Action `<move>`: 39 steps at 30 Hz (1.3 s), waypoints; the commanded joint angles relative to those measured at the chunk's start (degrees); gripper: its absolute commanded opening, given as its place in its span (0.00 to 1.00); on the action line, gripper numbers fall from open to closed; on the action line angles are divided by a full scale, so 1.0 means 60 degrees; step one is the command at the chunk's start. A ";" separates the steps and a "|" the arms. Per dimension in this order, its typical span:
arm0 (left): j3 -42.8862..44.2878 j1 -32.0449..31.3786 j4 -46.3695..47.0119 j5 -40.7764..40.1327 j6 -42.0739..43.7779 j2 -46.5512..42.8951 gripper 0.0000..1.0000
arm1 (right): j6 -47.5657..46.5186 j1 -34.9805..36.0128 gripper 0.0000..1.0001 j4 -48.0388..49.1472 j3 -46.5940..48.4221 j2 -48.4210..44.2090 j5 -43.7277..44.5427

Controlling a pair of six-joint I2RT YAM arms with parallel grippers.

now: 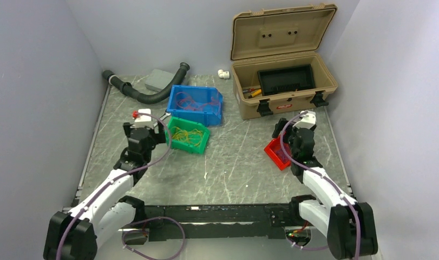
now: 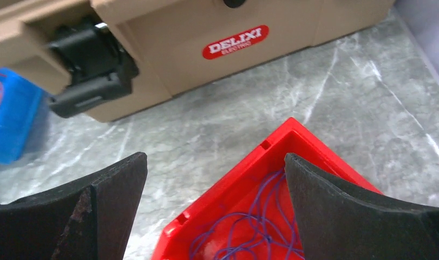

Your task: Untangle the cables

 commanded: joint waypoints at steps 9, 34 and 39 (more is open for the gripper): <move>-0.1351 0.2818 0.4401 0.0861 0.1015 0.1173 0.99 | -0.1905 -0.0582 0.95 0.5144 -0.0666 0.3183 0.1290; -0.0866 0.4004 0.6630 0.3366 0.1663 0.4079 0.99 | -0.1637 -0.0984 1.00 0.7248 -0.0973 0.5129 0.1153; -0.0633 0.3885 0.6310 0.3700 0.1955 0.4184 0.99 | -0.1644 -0.0977 1.00 0.7236 -0.0962 0.5120 0.1158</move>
